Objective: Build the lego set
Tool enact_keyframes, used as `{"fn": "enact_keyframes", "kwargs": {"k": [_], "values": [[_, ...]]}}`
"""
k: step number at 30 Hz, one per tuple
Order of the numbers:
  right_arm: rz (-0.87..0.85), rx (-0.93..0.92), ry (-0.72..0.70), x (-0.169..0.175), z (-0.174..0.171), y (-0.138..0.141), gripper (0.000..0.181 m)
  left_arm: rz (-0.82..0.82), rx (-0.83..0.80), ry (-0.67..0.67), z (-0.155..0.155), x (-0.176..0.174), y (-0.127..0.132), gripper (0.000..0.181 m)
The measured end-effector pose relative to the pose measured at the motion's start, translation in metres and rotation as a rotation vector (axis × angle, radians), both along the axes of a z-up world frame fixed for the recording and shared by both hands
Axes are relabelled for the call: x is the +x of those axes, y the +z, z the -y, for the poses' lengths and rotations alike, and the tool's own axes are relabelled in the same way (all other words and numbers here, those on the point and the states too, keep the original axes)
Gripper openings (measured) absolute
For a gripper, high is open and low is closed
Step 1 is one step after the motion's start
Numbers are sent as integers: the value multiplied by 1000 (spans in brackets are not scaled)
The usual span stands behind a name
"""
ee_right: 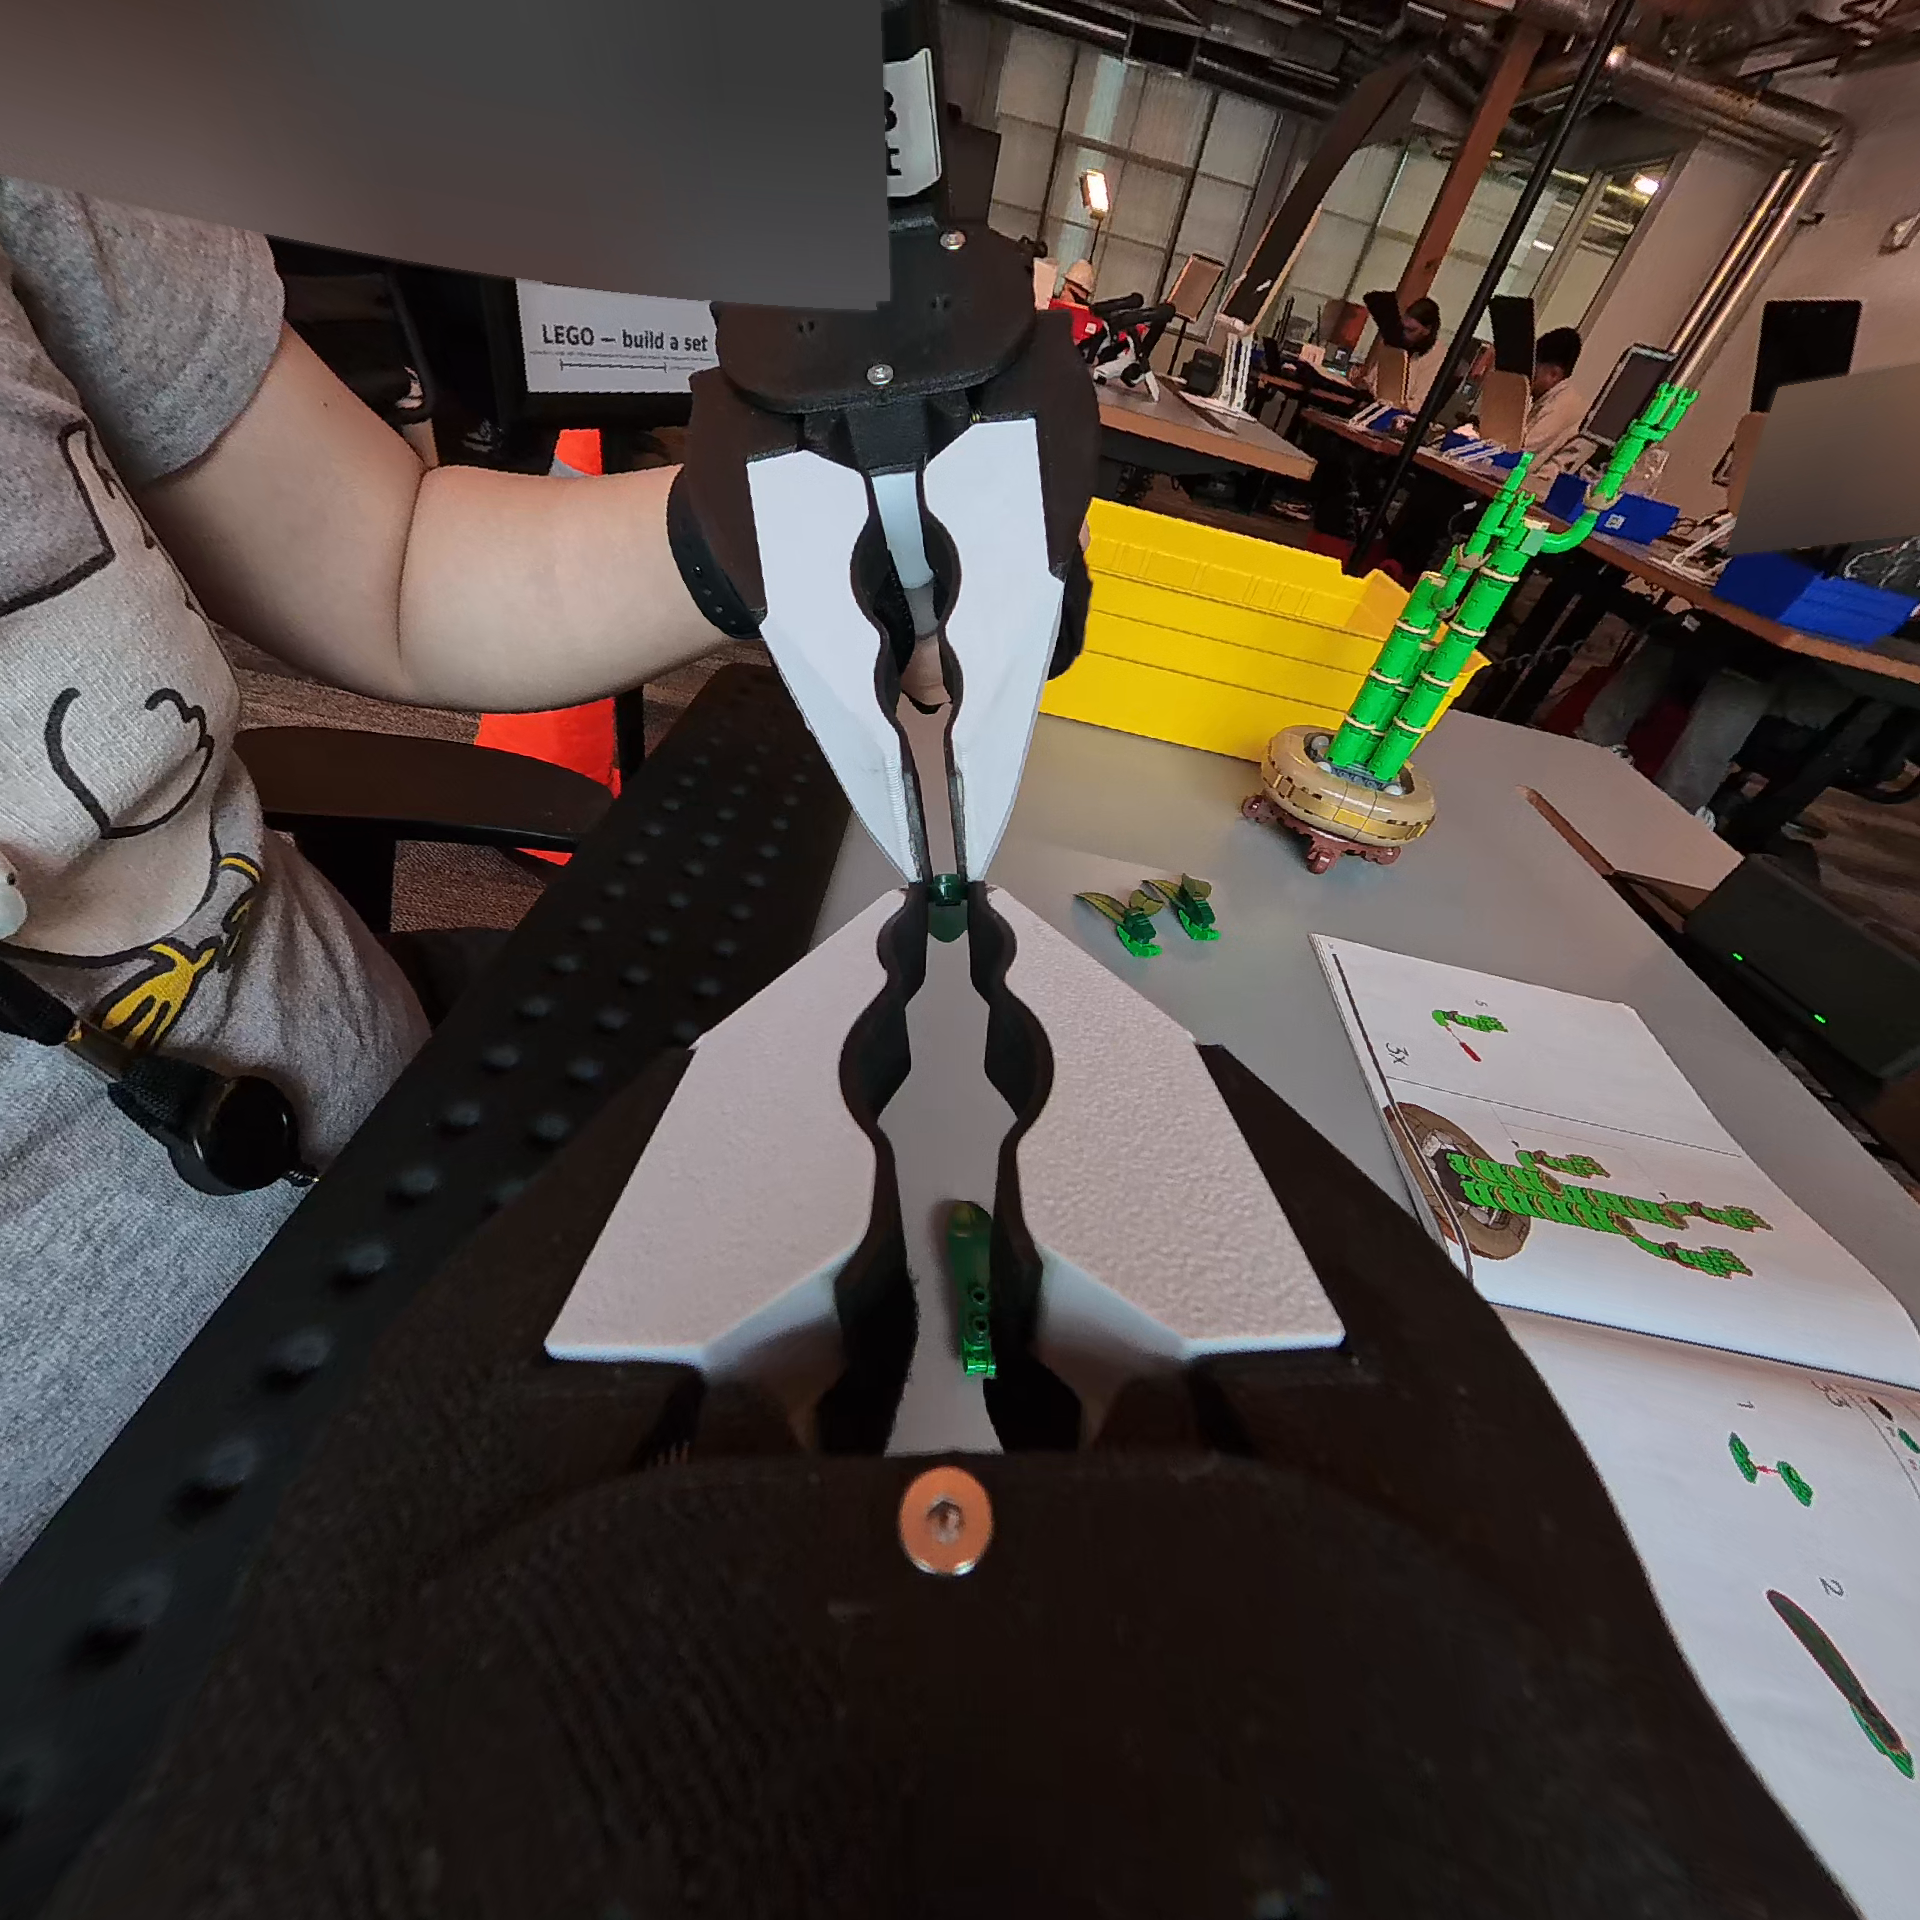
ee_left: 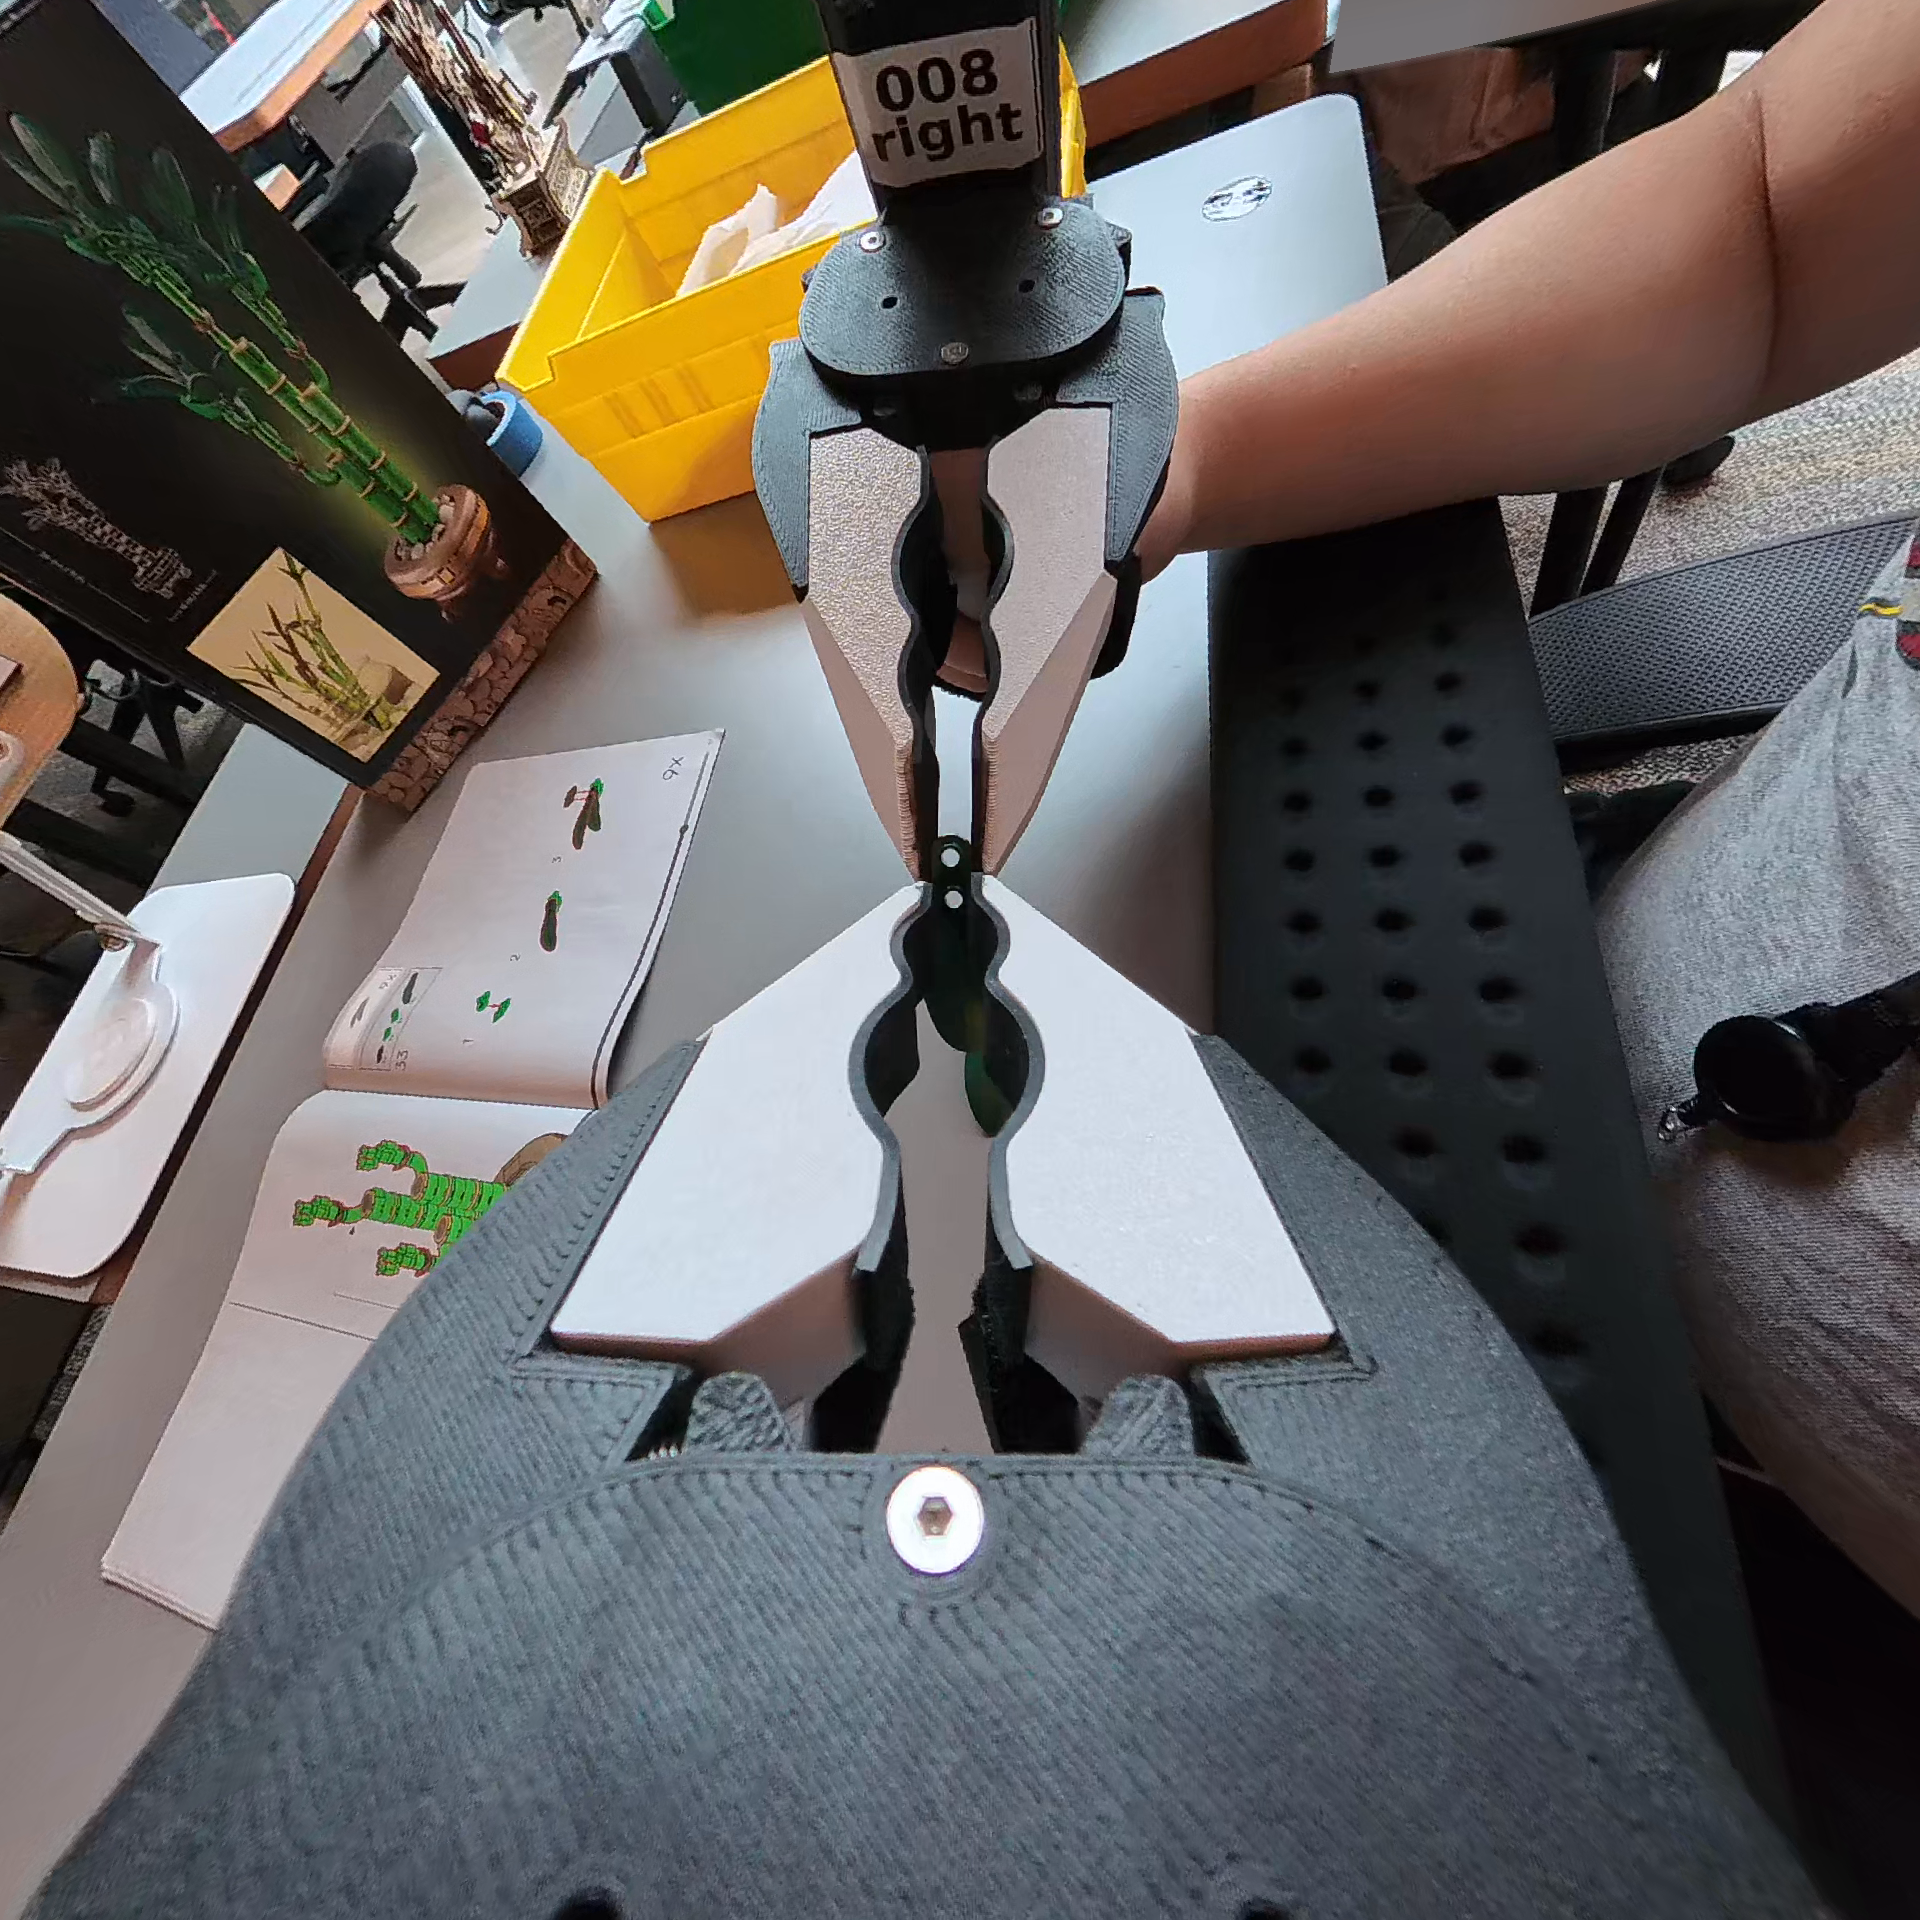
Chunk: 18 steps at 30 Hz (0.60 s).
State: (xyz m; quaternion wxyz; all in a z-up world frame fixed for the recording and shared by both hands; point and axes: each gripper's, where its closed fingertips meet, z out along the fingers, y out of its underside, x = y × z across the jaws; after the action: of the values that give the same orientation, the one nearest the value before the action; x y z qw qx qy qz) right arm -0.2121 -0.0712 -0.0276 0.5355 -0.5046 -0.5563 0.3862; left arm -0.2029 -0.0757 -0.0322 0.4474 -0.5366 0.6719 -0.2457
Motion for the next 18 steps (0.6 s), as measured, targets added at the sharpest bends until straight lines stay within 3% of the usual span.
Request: {"fn": "enact_keyframes", "kwargs": {"k": [18], "values": [[-46, -11, 31, 2, 1, 3, 6, 9, 18, -8, 0, 3, 3, 2]]}}
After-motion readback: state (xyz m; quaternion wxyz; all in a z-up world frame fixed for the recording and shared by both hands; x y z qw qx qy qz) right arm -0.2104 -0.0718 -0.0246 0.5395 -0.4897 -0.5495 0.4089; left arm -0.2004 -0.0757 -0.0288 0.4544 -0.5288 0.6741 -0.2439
